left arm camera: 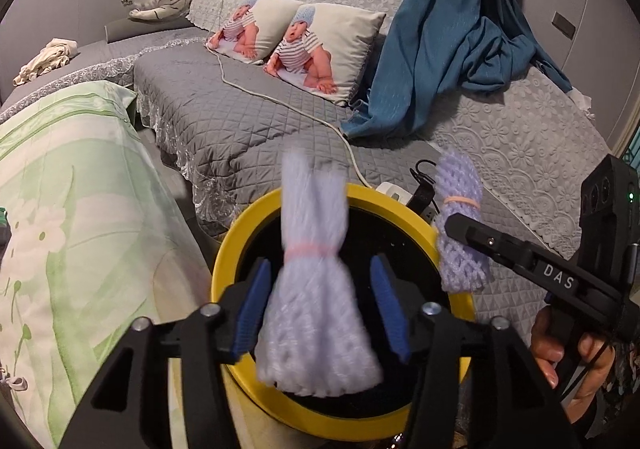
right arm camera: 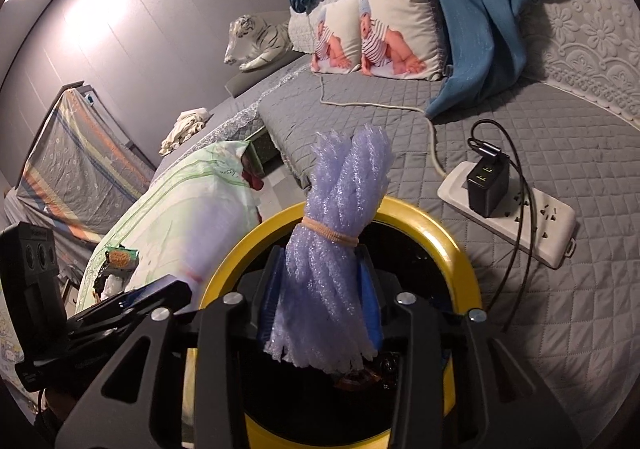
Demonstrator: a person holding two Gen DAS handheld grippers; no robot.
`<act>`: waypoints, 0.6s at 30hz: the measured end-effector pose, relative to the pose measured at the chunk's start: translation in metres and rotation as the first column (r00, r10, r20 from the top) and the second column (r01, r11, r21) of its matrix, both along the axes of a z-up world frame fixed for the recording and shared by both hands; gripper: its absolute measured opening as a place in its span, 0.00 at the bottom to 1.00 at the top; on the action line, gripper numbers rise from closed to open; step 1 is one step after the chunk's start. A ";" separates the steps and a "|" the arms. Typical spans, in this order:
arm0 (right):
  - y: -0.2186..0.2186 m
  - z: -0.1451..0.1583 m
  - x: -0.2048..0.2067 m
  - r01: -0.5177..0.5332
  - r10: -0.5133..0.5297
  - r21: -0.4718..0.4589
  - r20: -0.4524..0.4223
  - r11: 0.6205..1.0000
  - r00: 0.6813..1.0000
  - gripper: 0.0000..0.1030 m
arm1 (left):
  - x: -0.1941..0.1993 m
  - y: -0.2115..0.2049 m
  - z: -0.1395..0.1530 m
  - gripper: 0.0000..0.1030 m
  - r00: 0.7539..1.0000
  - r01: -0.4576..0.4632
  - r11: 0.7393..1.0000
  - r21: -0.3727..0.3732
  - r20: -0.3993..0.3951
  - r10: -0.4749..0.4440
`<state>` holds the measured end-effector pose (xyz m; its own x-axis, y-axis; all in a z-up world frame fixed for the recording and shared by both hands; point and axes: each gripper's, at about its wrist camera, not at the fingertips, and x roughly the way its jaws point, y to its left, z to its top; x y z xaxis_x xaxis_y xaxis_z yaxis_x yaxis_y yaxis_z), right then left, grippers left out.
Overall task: Collect trash
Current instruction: 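Open both tools to drop the foam nets into the bin, then move both tools back over the orange peels and snack packet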
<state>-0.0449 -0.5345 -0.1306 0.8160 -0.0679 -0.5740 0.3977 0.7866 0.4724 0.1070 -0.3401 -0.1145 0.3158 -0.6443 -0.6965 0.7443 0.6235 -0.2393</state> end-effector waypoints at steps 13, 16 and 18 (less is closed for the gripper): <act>-0.006 0.005 -0.010 0.029 -0.030 0.018 0.062 0.999 0.998 0.74 | 0.008 0.025 0.019 0.90 0.993 -0.105 0.989 -0.100 0.039 0.110; 0.001 0.016 -0.012 -0.015 0.014 0.012 0.139 1.000 0.990 0.82 | 0.011 0.036 0.028 0.92 0.989 -0.124 0.986 -0.114 0.072 0.133; 0.008 0.026 -0.013 -0.025 0.027 -0.016 0.177 1.000 0.984 0.88 | 0.014 0.048 0.036 0.92 0.982 -0.141 0.982 -0.122 0.111 0.155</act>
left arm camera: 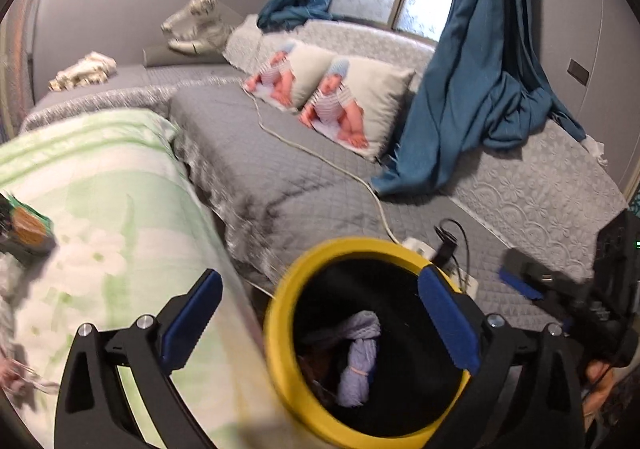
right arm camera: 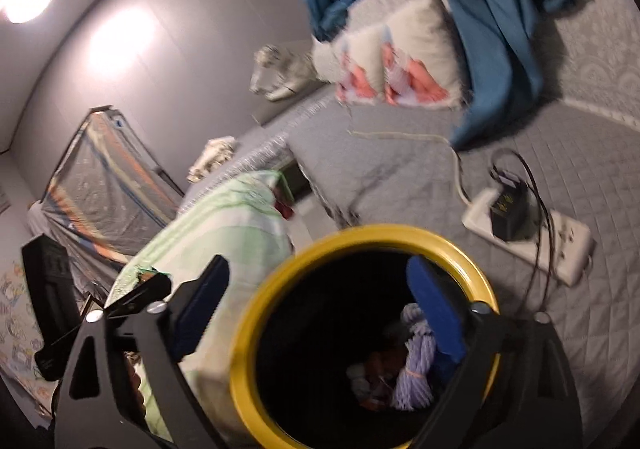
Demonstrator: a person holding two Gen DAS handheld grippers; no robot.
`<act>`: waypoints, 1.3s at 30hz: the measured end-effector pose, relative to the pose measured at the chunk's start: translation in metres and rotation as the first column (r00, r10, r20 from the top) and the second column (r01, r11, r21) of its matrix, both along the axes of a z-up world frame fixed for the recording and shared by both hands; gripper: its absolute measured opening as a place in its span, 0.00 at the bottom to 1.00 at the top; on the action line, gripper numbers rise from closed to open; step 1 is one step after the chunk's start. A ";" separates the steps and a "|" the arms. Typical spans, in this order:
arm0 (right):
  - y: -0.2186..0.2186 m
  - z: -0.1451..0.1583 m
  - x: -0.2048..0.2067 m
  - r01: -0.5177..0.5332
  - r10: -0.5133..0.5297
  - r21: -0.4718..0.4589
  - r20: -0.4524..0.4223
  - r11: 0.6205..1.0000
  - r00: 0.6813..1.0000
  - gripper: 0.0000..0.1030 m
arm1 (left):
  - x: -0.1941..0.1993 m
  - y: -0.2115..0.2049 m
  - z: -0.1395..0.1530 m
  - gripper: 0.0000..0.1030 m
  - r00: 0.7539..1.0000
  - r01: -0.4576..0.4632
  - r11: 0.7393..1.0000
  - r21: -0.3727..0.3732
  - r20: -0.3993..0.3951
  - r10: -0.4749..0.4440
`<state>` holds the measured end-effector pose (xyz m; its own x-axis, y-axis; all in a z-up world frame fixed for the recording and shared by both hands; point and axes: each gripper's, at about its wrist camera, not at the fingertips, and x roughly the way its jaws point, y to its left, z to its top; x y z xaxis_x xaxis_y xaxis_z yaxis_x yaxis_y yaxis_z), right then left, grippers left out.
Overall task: Collect trash
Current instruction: 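Move both tools back over the orange peels and snack packet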
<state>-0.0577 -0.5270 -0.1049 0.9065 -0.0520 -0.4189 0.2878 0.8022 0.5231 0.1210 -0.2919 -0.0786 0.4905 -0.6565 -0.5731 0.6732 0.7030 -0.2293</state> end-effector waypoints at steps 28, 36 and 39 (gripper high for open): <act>0.229 0.060 0.212 -0.459 0.463 -0.285 -0.059 0.841 0.884 0.92 | 0.091 0.297 0.023 0.92 0.845 -0.521 0.852 -0.047 0.110 0.523; 0.285 0.037 0.269 -0.567 0.543 -0.281 -0.167 0.774 0.823 0.92 | 0.087 0.340 -0.006 0.92 0.844 -0.532 0.847 0.021 0.090 0.528; 0.298 0.029 0.287 -0.593 0.558 -0.266 -0.199 0.760 0.805 0.92 | 0.085 0.343 -0.013 0.92 0.857 -0.513 0.858 0.028 0.071 0.510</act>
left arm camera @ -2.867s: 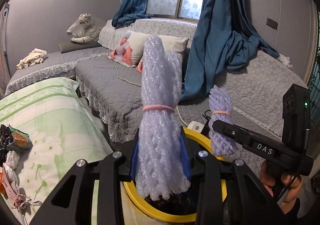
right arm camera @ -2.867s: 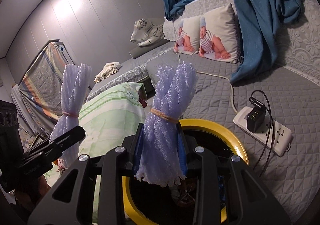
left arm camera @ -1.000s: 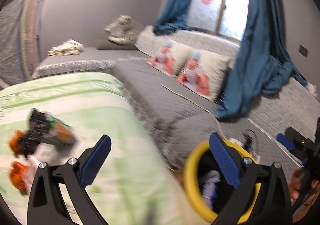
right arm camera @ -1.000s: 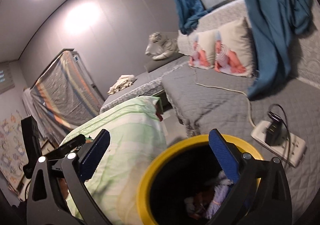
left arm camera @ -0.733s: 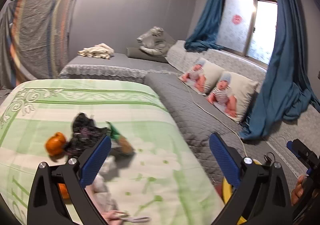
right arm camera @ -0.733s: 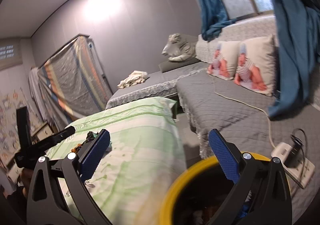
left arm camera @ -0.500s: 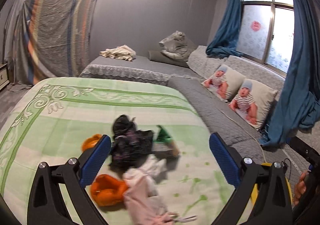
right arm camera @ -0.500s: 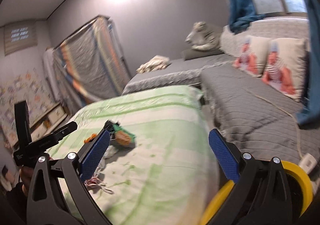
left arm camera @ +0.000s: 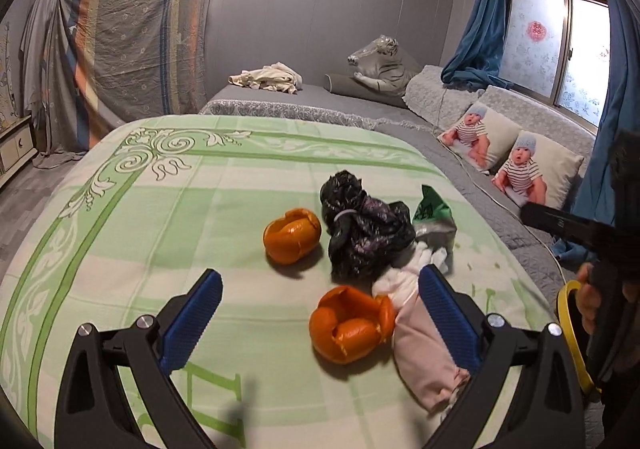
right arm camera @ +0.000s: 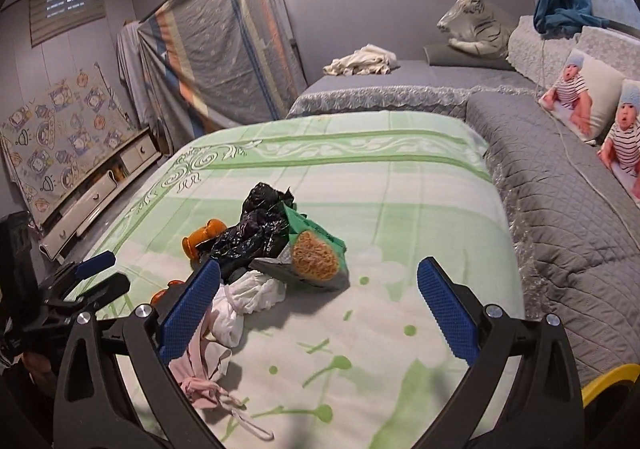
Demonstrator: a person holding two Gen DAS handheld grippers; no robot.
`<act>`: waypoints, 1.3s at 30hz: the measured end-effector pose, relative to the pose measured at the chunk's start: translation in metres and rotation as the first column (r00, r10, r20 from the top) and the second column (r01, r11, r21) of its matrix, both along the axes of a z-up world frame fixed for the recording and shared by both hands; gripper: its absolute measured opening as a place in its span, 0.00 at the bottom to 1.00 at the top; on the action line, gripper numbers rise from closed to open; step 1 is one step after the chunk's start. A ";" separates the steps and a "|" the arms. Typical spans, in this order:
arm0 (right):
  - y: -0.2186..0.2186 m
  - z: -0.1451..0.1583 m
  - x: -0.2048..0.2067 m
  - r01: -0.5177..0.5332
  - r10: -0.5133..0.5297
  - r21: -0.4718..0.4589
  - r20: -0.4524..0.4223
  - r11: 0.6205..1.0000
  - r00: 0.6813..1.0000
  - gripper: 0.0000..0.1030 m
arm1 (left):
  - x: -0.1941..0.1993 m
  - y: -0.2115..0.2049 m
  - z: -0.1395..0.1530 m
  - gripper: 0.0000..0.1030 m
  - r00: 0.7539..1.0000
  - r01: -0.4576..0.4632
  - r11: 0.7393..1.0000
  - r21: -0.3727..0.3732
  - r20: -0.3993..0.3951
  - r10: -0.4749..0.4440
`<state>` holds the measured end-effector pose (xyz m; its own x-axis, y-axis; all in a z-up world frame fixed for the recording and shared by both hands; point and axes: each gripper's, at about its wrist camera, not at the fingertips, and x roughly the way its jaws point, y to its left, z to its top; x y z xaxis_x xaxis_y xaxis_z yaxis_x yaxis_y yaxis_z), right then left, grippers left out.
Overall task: Collect trash
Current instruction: 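Move both tools back over the orange peels and snack packet, then grasp the orange peel with the left tool while the right tool grasps the green snack packet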
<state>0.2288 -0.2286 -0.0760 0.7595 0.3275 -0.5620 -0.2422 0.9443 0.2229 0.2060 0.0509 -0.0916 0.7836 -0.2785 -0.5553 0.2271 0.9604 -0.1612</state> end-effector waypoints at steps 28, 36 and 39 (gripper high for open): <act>0.028 -0.045 0.083 -0.009 0.019 0.063 -0.165 0.998 0.986 0.75 | 0.045 0.003 -0.051 0.68 0.959 0.089 0.988 -0.123 -0.259 -0.118; 0.028 -0.057 0.092 -0.009 0.022 0.067 -0.206 0.998 0.978 0.55 | 0.046 -0.017 -0.051 0.40 0.951 0.153 0.985 -0.078 -0.261 -0.169; 0.029 -0.059 0.093 -0.012 0.026 0.064 -0.217 0.998 0.976 0.45 | 0.047 -0.021 -0.050 0.34 0.951 0.161 0.985 -0.067 -0.258 -0.173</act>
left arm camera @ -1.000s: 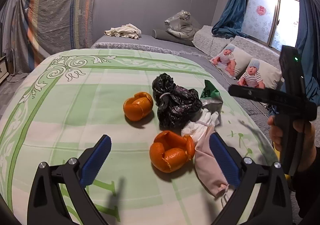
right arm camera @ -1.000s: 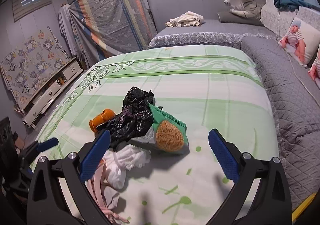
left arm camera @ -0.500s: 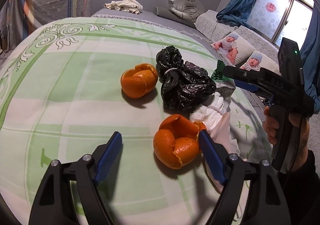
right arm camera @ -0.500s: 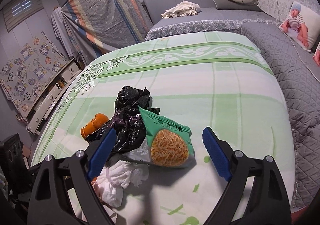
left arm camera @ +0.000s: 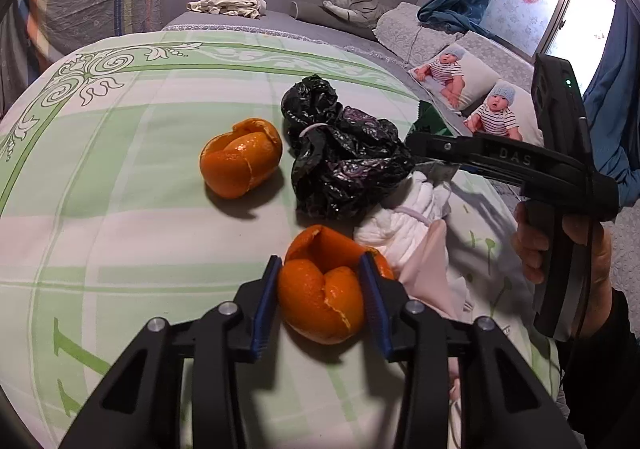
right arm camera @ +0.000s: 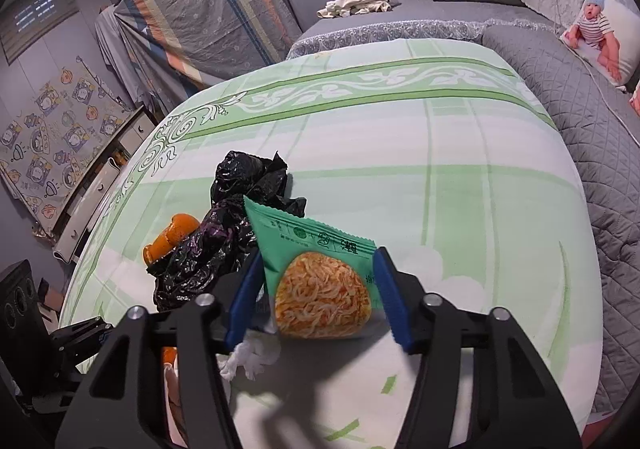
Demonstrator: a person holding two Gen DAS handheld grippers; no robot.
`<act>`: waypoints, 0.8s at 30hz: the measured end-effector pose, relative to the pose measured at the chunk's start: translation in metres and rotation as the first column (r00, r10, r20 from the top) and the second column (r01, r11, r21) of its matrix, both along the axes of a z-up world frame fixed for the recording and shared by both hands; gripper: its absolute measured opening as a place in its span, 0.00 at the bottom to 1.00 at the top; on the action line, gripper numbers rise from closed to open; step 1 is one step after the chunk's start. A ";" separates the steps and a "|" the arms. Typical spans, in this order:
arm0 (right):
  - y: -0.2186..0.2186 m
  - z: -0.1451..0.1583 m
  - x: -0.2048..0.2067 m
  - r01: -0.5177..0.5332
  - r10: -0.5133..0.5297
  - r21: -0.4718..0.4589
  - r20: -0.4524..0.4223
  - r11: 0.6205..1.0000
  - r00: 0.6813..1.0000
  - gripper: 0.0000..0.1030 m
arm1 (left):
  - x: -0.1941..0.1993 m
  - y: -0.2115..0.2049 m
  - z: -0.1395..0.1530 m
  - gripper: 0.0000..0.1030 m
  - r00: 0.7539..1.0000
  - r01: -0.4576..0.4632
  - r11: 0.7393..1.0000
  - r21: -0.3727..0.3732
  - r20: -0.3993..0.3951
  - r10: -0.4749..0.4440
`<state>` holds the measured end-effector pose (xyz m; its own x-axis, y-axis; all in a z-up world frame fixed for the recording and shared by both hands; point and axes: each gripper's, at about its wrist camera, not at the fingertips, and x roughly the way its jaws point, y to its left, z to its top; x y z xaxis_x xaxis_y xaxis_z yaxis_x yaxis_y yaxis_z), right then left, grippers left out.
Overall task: Collect trash
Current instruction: 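Grasp the orange peel with the left tool while the right tool grasps the green snack packet, then lift and carry the orange peel and green packet over the yellow bin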
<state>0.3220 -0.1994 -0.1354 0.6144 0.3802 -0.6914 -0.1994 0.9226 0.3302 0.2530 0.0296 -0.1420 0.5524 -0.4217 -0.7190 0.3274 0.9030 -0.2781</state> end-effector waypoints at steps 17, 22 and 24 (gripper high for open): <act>-0.003 0.029 -0.026 0.011 -0.007 -0.055 0.079 0.998 0.997 0.22 | -0.015 0.013 0.015 0.21 0.998 -0.047 0.999 -0.006 0.041 0.048; -0.004 0.045 -0.045 0.006 0.000 -0.057 0.110 0.998 0.994 0.22 | -0.029 0.016 0.028 0.21 0.994 -0.066 0.998 -0.008 0.084 0.066; -0.005 0.052 -0.054 0.004 0.003 -0.053 0.125 0.999 0.992 0.22 | -0.037 0.017 0.035 0.21 0.992 -0.073 0.997 -0.014 0.103 0.074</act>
<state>0.2682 -0.2041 -0.0835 0.6973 0.3447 -0.6284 -0.2357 0.9383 0.2532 0.2163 0.0464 -0.1071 0.6535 -0.3844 -0.6520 0.2879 0.9229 -0.2556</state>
